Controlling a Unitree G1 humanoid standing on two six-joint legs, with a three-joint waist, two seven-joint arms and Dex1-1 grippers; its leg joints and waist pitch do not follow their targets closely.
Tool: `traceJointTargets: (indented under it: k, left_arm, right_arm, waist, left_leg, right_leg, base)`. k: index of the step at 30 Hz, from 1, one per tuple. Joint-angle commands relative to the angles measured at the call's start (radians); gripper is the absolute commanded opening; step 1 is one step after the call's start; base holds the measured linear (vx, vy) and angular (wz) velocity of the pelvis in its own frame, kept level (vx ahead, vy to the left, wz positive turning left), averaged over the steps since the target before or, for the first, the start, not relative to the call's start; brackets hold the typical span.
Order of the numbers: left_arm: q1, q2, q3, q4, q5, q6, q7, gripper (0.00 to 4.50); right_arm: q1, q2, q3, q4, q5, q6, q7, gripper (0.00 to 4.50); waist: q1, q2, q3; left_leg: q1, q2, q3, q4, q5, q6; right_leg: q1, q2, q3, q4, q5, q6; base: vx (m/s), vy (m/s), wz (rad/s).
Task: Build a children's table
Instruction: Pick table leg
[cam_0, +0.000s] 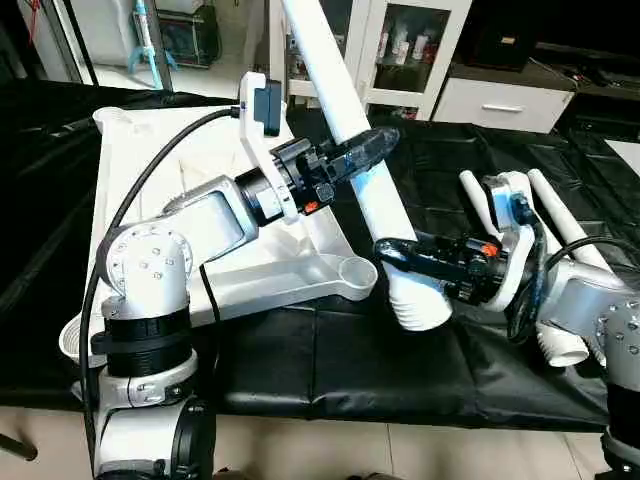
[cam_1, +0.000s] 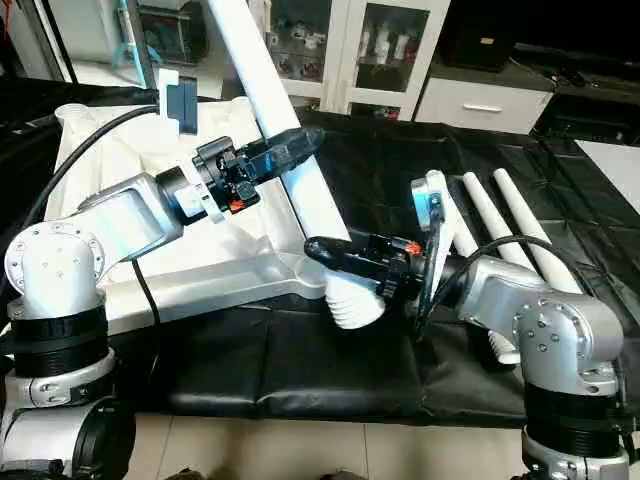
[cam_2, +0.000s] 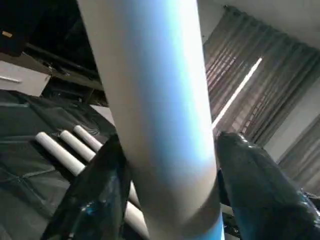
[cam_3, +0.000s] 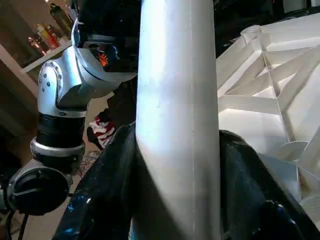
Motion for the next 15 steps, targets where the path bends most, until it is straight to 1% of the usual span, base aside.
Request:
traceJointTargets:
  k: [1, 4, 7, 8, 9, 10, 11, 12, 13, 14, 15]
  left_arm:
    - [-0.016, -0.001, -0.033, -0.002, -0.036, 0.017, -0.019, 2.53]
    - [-0.021, -0.001, -0.030, 0.008, -0.034, 0.014, -0.016, 2.19]
    - [-0.041, -0.015, -0.018, 0.026, -0.036, 0.008, -0.002, 2.06]
    - [-0.049, -0.019, -0.016, 0.033, -0.035, 0.006, 0.002, 2.06]
    - [-0.054, -0.020, -0.016, 0.036, -0.028, -0.001, 0.007, 2.00]
    - [-0.054, -0.020, -0.016, 0.036, -0.028, -0.001, 0.007, 1.99]
    - [-0.057, -0.019, -0.017, 0.038, -0.022, -0.006, 0.010, 1.97]
    - [-0.055, -0.002, -0.041, 0.030, 0.012, -0.021, 0.006, 1.95]
    - [-0.052, 0.012, -0.059, 0.023, 0.037, -0.032, 0.003, 1.95]
    - [-0.047, 0.040, -0.098, 0.010, 0.078, -0.045, -0.006, 1.93]
    - [-0.045, 0.061, -0.128, 0.001, 0.109, -0.055, -0.012, 1.90]
  right_arm:
    - [0.000, -0.015, 0.010, -0.011, -0.011, -0.019, -0.009, 1.86]
    - [-0.001, -0.017, 0.015, -0.008, -0.015, -0.026, -0.010, 1.86]
    - [-0.001, -0.020, 0.021, -0.005, -0.021, -0.040, -0.010, 1.86]
    - [-0.001, -0.022, 0.027, -0.003, -0.029, -0.050, -0.010, 1.86]
    - [0.002, -0.023, 0.039, -0.005, -0.049, -0.069, -0.013, 1.86]
    - [0.002, -0.023, 0.039, -0.005, -0.049, -0.069, -0.013, 1.86]
    - [0.003, -0.024, 0.047, -0.006, -0.062, -0.083, -0.015, 2.42]
    - [0.003, -0.020, 0.052, -0.005, -0.075, -0.098, -0.021, 2.56]
    - [0.003, -0.016, 0.054, -0.004, -0.082, -0.107, -0.025, 2.56]
    - [0.002, -0.018, 0.066, -0.008, -0.108, -0.130, -0.038, 2.62]
    - [0.001, -0.026, 0.087, -0.011, -0.144, -0.156, -0.050, 2.90]
  waist:
    - [0.004, 0.016, -0.073]
    - [0.004, 0.016, -0.073]
    - [0.005, 0.016, -0.072]
    - [0.007, 0.020, -0.072]
    - [0.006, 0.020, -0.072]
    - [0.006, 0.018, -0.073]
    - [0.006, 0.019, -0.073]
    - [0.005, 0.021, -0.073]
    - [0.004, 0.020, -0.073]
    - [0.005, 0.023, -0.072]
    - [0.002, 0.025, -0.073]
  left_leg:
    - [-0.004, 0.037, -0.011, -0.077, -0.077, 0.006]
    - [-0.003, 0.038, -0.011, -0.077, -0.080, 0.004]
    - [-0.003, 0.036, -0.010, -0.077, -0.086, 0.005]
    - [-0.003, 0.037, -0.011, -0.078, -0.089, 0.003]
    - [-0.003, 0.037, -0.011, -0.077, -0.092, 0.001]
    - [-0.004, 0.036, -0.011, -0.077, -0.088, 0.003]
    - [-0.003, 0.037, -0.012, -0.077, -0.086, 0.003]
    - [-0.003, 0.038, -0.012, -0.078, -0.085, 0.005]
    - [-0.003, 0.038, -0.013, -0.079, -0.085, 0.007]
    - [-0.002, 0.040, -0.015, -0.080, -0.082, 0.002]
    - [0.001, 0.041, -0.014, -0.081, -0.092, -0.004]
  right_leg:
    - [0.067, -0.046, 0.040, -0.074, -0.257, -0.165]
    - [0.066, -0.046, 0.039, -0.074, -0.260, -0.167]
    - [0.066, -0.046, 0.039, -0.075, -0.265, -0.165]
    - [0.066, -0.047, 0.039, -0.076, -0.275, -0.162]
    - [0.065, -0.047, 0.039, -0.077, -0.280, -0.157]
    - [0.066, -0.047, 0.039, -0.077, -0.277, -0.155]
    - [0.066, -0.047, 0.039, -0.076, -0.273, -0.156]
    - [0.065, -0.046, 0.038, -0.077, -0.268, -0.156]
    - [0.065, -0.045, 0.038, -0.077, -0.268, -0.154]
    - [0.063, -0.046, 0.038, -0.077, -0.269, -0.150]
    - [0.062, -0.045, 0.038, -0.075, -0.274, -0.146]
  base:
    - [0.000, 0.000, 0.00]
    - [0.000, 0.000, 0.00]
    - [0.000, 0.000, 0.00]
    - [0.000, 0.000, 0.00]
    - [0.000, 0.000, 0.00]
    - [0.000, 0.000, 0.00]
    - [0.000, 0.000, 0.00]
    - [0.000, 0.000, 0.00]
    - [0.000, 0.000, 0.00]
    - [0.000, 0.000, 0.00]
    - [0.000, 0.000, 0.00]
